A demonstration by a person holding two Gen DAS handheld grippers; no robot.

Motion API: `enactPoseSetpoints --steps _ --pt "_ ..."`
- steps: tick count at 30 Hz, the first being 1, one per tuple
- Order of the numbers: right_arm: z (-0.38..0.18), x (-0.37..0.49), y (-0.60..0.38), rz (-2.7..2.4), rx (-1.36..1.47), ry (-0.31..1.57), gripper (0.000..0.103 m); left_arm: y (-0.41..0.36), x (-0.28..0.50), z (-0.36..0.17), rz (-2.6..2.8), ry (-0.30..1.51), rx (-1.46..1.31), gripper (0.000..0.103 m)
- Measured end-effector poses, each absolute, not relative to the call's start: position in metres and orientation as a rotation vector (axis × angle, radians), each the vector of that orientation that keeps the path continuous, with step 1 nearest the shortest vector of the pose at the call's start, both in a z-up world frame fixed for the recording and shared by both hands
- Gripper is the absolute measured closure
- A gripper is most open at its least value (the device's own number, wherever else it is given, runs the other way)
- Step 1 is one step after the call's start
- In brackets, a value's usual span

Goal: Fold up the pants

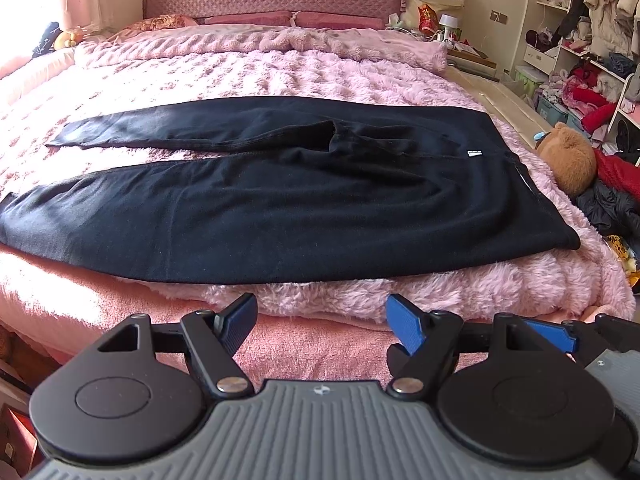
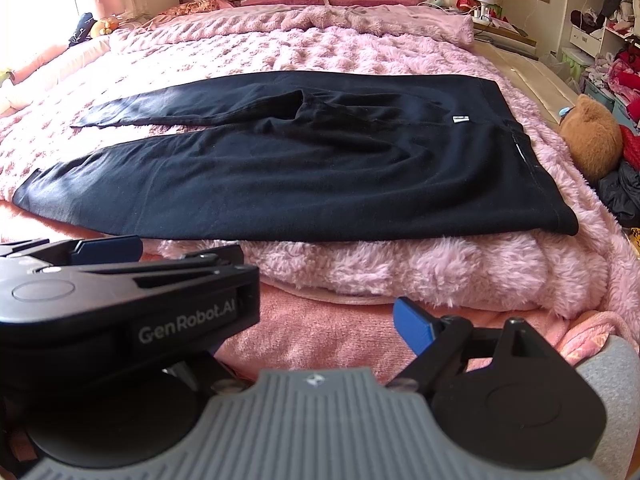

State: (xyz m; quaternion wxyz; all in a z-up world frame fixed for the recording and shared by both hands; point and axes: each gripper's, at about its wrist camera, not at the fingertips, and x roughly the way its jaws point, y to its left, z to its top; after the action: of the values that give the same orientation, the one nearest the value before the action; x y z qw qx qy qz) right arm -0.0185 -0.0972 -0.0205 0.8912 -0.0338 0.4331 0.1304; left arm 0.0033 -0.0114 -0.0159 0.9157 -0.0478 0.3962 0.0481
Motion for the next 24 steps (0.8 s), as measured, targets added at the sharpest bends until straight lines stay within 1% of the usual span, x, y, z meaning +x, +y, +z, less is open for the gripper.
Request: enactPoseSetpoints --steps 24 --pt "-0.0204 -0.0197 -0.0970 0.266 -0.056 0.896 0.022 -0.0103 0.0036 -0.0178 0.087 0.827 -0.123 0.017"
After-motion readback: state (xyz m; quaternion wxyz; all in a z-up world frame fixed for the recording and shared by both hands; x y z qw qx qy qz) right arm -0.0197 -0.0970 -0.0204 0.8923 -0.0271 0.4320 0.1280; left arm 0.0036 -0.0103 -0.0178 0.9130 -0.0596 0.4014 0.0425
